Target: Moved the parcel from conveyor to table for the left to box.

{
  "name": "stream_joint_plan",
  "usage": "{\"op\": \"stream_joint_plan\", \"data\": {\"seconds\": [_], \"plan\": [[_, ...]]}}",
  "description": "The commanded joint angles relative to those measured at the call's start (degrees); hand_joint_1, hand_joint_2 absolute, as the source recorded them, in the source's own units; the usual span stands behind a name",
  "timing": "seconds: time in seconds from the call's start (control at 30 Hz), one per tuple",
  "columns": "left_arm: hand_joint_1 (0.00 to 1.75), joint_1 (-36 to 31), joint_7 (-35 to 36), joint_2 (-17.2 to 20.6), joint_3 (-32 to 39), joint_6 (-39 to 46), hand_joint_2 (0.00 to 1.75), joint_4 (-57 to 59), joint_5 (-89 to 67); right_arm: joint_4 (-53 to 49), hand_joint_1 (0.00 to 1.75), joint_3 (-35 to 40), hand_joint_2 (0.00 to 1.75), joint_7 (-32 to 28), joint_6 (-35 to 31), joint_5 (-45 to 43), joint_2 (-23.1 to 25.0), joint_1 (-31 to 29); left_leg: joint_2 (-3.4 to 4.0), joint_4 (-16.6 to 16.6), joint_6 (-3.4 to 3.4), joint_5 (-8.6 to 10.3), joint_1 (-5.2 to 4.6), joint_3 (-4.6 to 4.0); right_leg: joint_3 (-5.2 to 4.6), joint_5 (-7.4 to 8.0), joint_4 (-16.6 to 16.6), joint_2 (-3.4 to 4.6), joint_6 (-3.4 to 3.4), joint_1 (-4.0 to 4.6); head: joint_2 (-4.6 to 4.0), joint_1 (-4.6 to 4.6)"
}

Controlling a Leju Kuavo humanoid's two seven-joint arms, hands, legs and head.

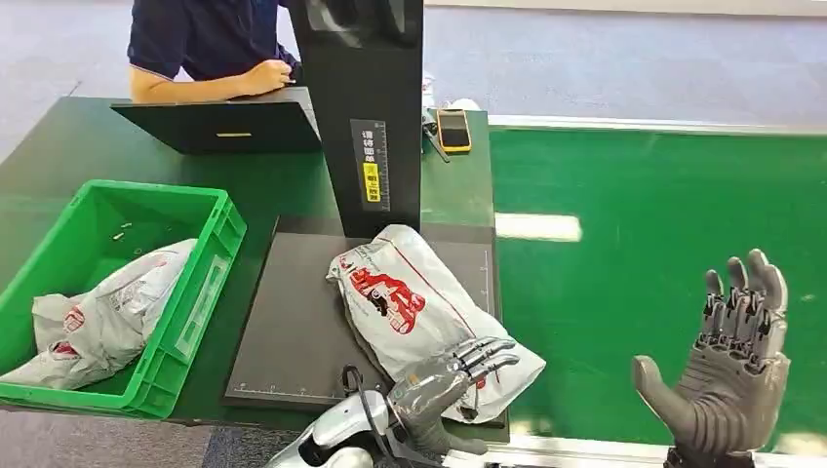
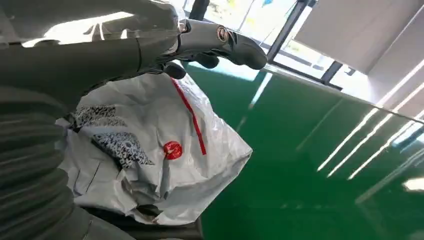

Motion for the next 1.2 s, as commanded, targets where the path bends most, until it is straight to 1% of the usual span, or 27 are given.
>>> {"op": "stream_joint_plan", "data": {"seconds": [0.03, 0.27, 0.57, 0.8, 1.13, 1.2], "plan": [[0.00, -5.1, 0.6, 2.4, -4.8, -0.4, 1.75, 4.6, -0.5, -2.3, 0.00, -1.3, 1.75, -0.3, 0.9, 0.1, 1.5, 1.3, -0.04, -0.1, -0.01, 0.05, 0.01, 0.02, 0.04, 0.03, -0.1, -0.11, -0.08, 0.02, 0.00, 0.00], [0.00, -4.8, -0.1, 2.6, -6.1, -0.6, 1.75, 6.3, -0.6, -2.0, 0.00, -0.3, 1.75, -0.5, 2.0, 0.6, 1.5, 1.5, 0.00, -0.1, -0.01, 0.05, 0.03, 0.11, 0.13, 0.03, -0.1, -0.10, -0.11, 0.04, 0.00, 0.00], [0.00, -5.2, 0.0, 2.5, -6.1, -0.3, 1.75, 7.4, -0.6, -2.0, 0.00, -0.5, 1.75, -0.7, 2.5, 0.9, 1.6, 0.7, 0.03, -0.1, 0.00, 0.05, 0.03, 0.05, 0.06, 0.05, -0.1, -0.06, -0.09, 0.05, 0.00, 0.00], [0.00, -6.3, 0.9, 1.8, -6.2, 0.4, 1.75, 12.5, -1.9, -3.1, 0.00, -1.0, 1.75, -0.5, 3.4, 2.0, 2.0, 0.8, 0.02, -0.1, 0.00, 0.06, 0.04, 0.08, 0.10, 0.06, -0.1, -0.09, -0.12, 0.06, 0.00, 0.00], [0.00, -6.3, 0.9, 1.8, -6.2, 0.4, 1.75, 12.5, -1.9, -3.1, 0.00, -1.0, 1.75, -0.5, 3.4, 2.0, 2.0, 0.8, 0.01, 0.0, 0.00, 0.03, 0.02, 0.05, 0.06, 0.03, 0.0, -0.06, -0.06, 0.03, 0.00, 0.00], [0.00, -6.6, 1.1, 1.4, -6.2, 0.5, 1.75, 14.1, -2.4, -2.8, 0.00, -1.0, 1.75, -0.3, 3.8, 2.0, 2.2, 0.5, 0.02, -0.1, 0.00, 0.05, 0.03, 0.05, 0.07, 0.05, -0.1, -0.07, -0.08, 0.05, 0.00, 0.00]]}}
